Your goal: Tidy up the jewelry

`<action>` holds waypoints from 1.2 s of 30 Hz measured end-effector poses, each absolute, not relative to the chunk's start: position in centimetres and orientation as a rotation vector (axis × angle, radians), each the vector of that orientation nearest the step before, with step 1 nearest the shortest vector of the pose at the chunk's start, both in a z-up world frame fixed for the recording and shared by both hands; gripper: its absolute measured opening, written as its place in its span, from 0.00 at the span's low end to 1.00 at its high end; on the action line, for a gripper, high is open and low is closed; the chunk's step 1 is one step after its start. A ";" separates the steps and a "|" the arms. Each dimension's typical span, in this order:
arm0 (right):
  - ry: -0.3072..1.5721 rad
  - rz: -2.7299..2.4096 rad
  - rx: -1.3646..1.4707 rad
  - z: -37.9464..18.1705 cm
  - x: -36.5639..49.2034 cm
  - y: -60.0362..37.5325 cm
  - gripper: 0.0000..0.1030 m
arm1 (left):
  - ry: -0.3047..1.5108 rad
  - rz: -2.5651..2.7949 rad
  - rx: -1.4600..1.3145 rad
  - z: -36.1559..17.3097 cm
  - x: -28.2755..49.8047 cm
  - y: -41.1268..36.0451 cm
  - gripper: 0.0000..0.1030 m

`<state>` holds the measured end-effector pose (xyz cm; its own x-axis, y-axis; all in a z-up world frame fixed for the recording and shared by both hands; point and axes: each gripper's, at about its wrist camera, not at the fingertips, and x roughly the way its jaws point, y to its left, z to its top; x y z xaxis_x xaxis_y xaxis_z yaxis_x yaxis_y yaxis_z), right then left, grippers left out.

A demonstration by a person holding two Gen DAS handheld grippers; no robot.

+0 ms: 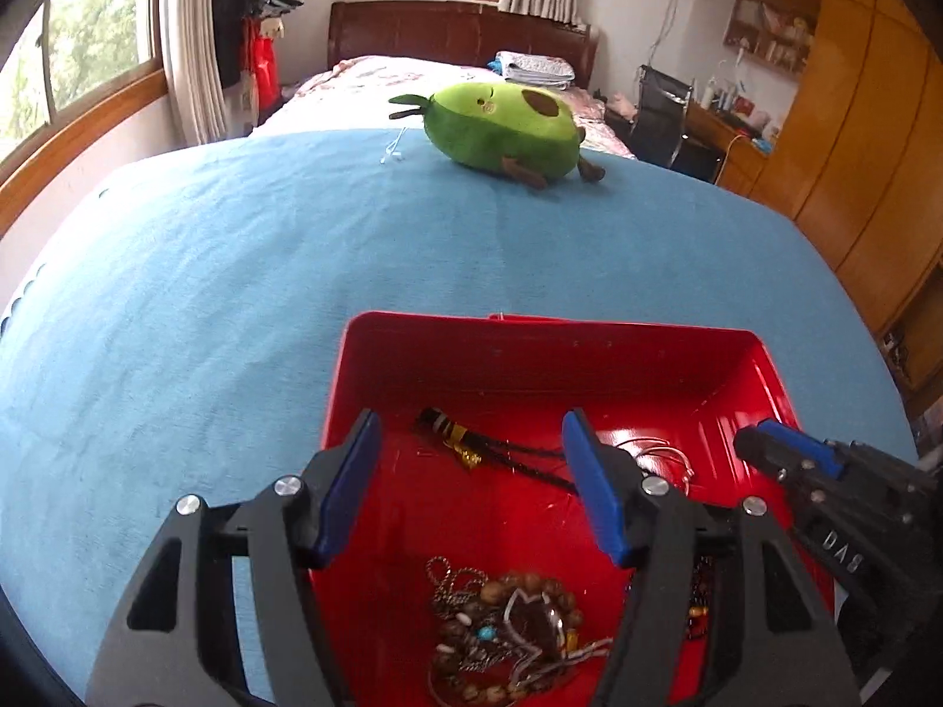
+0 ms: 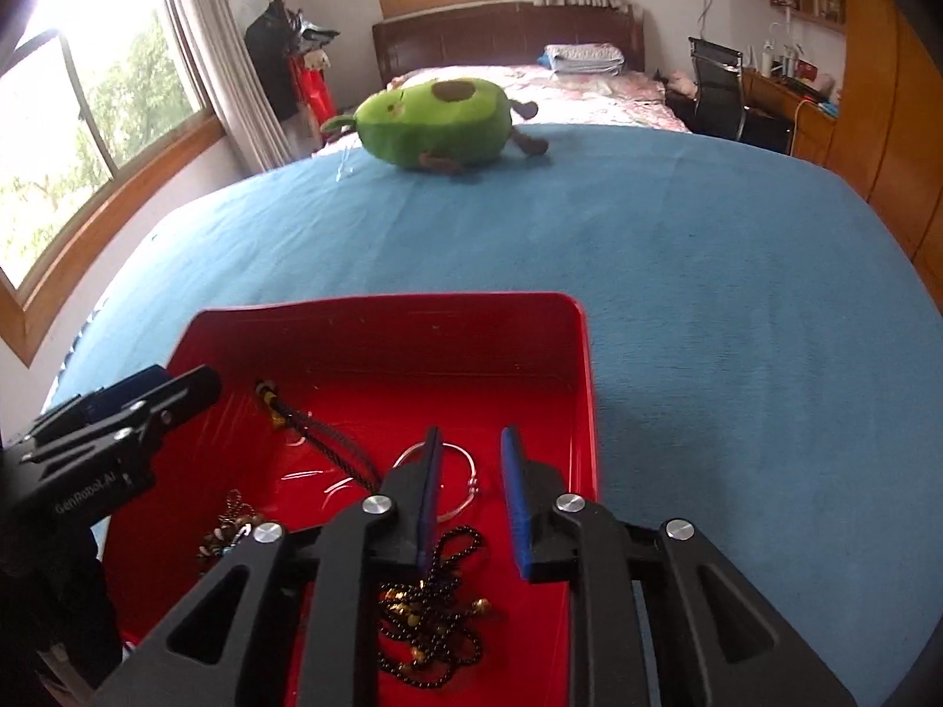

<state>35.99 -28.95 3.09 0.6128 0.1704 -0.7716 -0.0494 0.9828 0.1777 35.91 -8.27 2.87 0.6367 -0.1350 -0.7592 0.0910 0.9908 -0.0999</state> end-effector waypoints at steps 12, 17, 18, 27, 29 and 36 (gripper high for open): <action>0.822 0.135 0.100 6.5 30.9 -28.2 0.53 | 0.764 -0.117 0.017 6.8 29.1 -7.4 0.86; 0.814 0.145 0.084 7.0 29.4 -27.5 0.70 | 0.747 -0.116 0.018 7.7 26.4 -6.7 0.88; 0.812 0.150 0.085 7.1 29.0 -27.4 0.79 | 0.742 -0.113 0.019 7.8 25.8 -6.5 0.89; 0.769 0.120 0.060 8.3 25.7 -26.8 0.96 | 0.645 -0.050 0.078 9.3 20.8 -6.2 0.96; 0.778 0.110 0.056 8.4 25.2 -26.8 0.96 | 0.633 -0.048 0.080 9.7 20.0 -6.0 0.97; 0.796 0.125 0.067 8.3 23.2 -26.7 0.96 | 0.650 -0.058 0.075 10.1 17.2 -5.7 0.97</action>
<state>23.24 -26.71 8.26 0.6929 0.1369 -0.7079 -0.0866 0.9905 0.1067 17.24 -5.67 10.09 0.7949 -0.0302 -0.6060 0.0773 0.9957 0.0517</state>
